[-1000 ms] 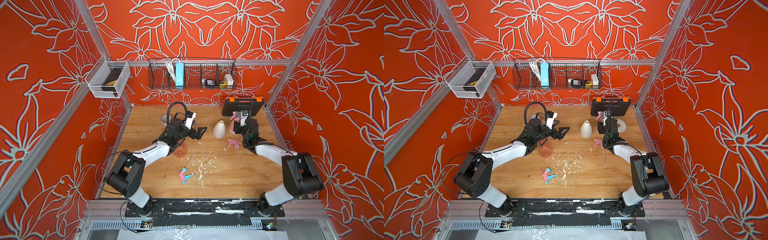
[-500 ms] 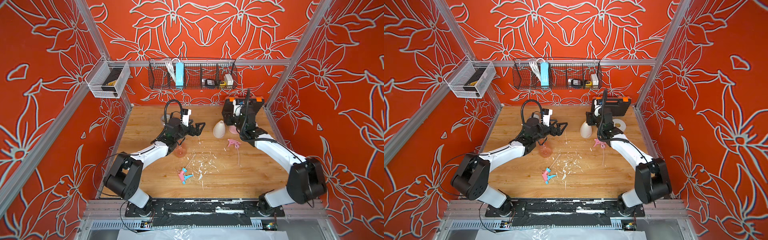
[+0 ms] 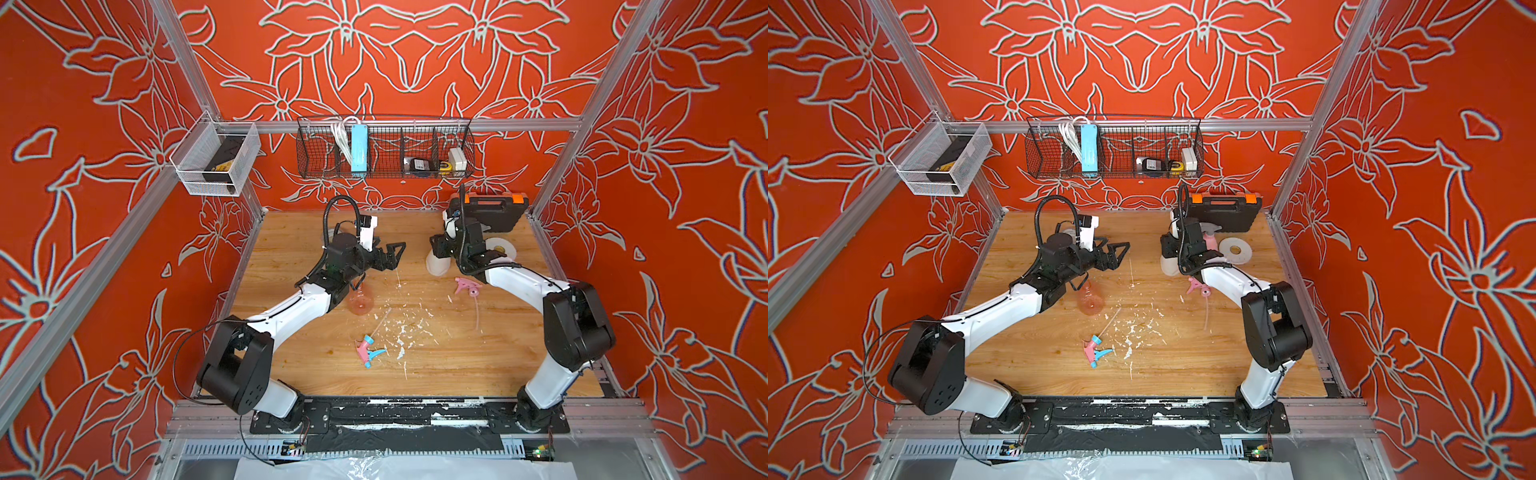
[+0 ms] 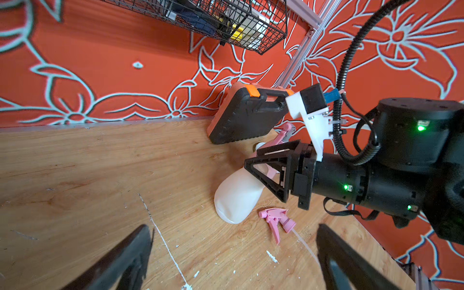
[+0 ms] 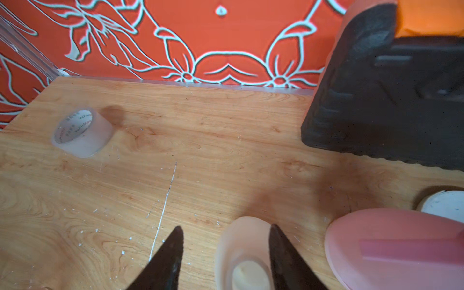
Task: Attach spray nozzles to spray bottles
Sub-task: Pick up the spray bottle from the center of the board.
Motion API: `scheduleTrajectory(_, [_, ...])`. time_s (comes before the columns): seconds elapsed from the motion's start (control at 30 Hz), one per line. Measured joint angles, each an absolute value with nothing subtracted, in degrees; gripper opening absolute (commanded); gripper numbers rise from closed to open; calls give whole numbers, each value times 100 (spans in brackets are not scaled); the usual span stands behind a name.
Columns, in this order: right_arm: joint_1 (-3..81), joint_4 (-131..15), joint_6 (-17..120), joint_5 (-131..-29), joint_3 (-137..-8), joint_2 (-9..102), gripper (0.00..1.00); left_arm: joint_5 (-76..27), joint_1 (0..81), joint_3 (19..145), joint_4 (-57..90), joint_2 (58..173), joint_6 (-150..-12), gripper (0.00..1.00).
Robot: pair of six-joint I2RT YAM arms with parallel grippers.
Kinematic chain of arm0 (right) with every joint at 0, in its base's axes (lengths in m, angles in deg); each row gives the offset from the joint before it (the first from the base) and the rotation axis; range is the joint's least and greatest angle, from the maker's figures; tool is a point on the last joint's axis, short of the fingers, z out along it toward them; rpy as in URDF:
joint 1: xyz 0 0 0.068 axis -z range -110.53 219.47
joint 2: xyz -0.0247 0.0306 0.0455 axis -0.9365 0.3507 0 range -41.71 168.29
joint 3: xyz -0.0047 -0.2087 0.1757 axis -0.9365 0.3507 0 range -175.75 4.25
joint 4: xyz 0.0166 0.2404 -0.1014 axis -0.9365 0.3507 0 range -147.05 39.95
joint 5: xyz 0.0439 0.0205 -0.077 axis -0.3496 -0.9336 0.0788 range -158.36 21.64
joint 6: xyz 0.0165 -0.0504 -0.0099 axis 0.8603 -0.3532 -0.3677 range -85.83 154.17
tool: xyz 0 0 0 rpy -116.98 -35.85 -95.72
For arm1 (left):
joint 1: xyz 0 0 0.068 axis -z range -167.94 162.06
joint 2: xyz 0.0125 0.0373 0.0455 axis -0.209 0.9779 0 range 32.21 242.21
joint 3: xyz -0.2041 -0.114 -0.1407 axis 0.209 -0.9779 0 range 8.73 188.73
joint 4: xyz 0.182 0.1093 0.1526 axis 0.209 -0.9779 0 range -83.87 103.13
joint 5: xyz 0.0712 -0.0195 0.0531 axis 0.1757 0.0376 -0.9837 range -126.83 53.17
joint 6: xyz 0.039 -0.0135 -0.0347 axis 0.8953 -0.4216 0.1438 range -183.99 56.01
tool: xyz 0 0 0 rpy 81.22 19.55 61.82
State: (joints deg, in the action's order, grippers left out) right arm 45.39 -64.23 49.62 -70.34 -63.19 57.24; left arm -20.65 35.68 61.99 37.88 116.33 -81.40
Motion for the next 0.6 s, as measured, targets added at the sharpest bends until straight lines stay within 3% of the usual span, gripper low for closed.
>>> scheduleTrajectory(0.23, [4504,-6673,4953,-6961,-6319,5794,49,-1929,3492,6269,3757,11674,-8136,98])
scheduleTrajectory(0.4, [4504,-6775,4968,-6931,-6265,5901,57,-1848,3489,6269,3757,11674,-8070,97])
scheduleTrajectory(0.6, [4502,-6854,4953,-6920,-6131,5919,54,-1767,3487,6269,3759,11674,-8031,96])
